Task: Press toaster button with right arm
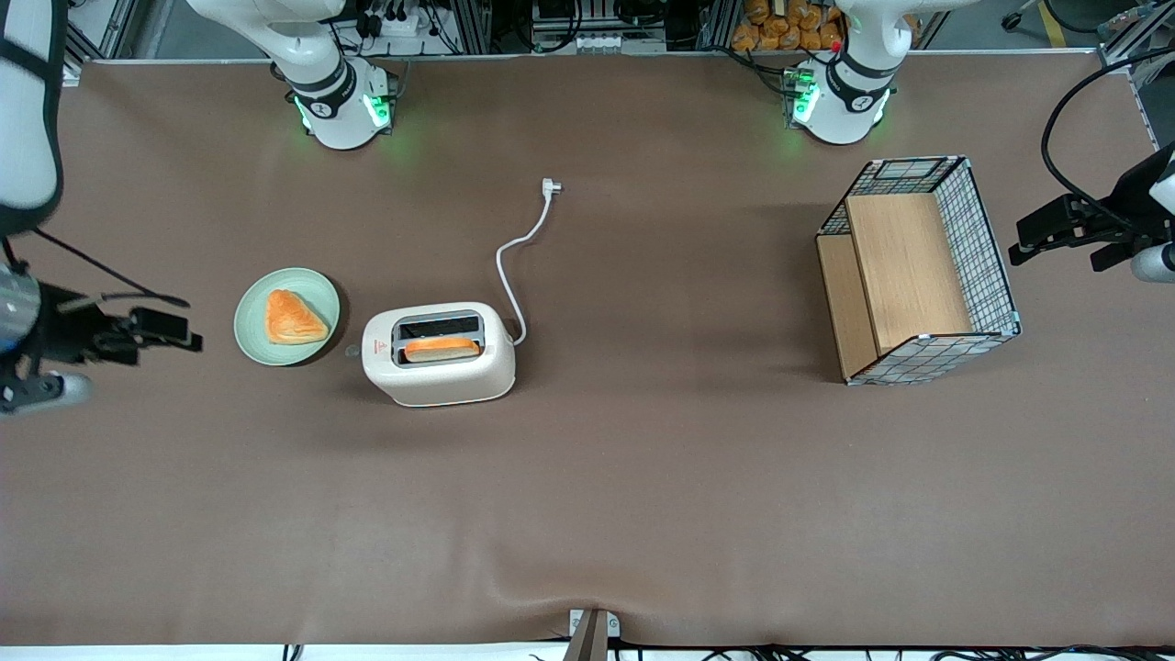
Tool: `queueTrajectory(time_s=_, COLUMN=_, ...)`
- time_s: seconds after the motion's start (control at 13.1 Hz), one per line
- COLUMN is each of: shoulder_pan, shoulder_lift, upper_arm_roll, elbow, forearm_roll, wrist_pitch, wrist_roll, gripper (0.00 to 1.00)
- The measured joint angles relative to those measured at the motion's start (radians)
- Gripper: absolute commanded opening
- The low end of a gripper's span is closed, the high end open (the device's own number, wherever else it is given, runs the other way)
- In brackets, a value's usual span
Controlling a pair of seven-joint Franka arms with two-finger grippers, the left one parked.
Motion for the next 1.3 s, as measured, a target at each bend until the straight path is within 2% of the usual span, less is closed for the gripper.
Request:
queueTrajectory(time_s=0.15, shoulder_pan=0.003, shoulder_lift=-0.067, upper_arm_roll=0.007, elbow=0.0, forearm_roll=-0.049, wrist_pitch=-0.052, wrist_roll=0.03, gripper=1.0)
queueTrajectory(time_s=0.38, shoulder_pan=0.001, shoulder_lift=-0.147, upper_arm_roll=0.006, elbow=-0.028, forearm_roll=-0.087, wrist_pitch=-0.097, wrist_roll=0.043, gripper=1.0)
queueTrajectory(time_s=0.77, shoulder_pan=-0.004, shoulder_lift=-0.273, upper_arm_roll=0.009, elbow=-0.142, forearm_roll=-0.113, wrist_pitch=-0.109, wrist_roll=0.068, gripper=1.0)
queueTrajectory(time_s=1.0, shoulder_pan=-0.005, shoulder_lift=-0.291, upper_arm_roll=0.047, elbow=-0.154, forearm_roll=-0.183, wrist_pitch=-0.111, wrist_roll=0.091, gripper=1.0)
queueTrajectory(time_s=1.3, shoulder_pan=-0.01, shoulder_lift=-0.29, upper_arm_roll=0.052, elbow=-0.157, forearm_roll=-0.188, wrist_pitch=-0.108, wrist_roll=0.094, gripper=1.0)
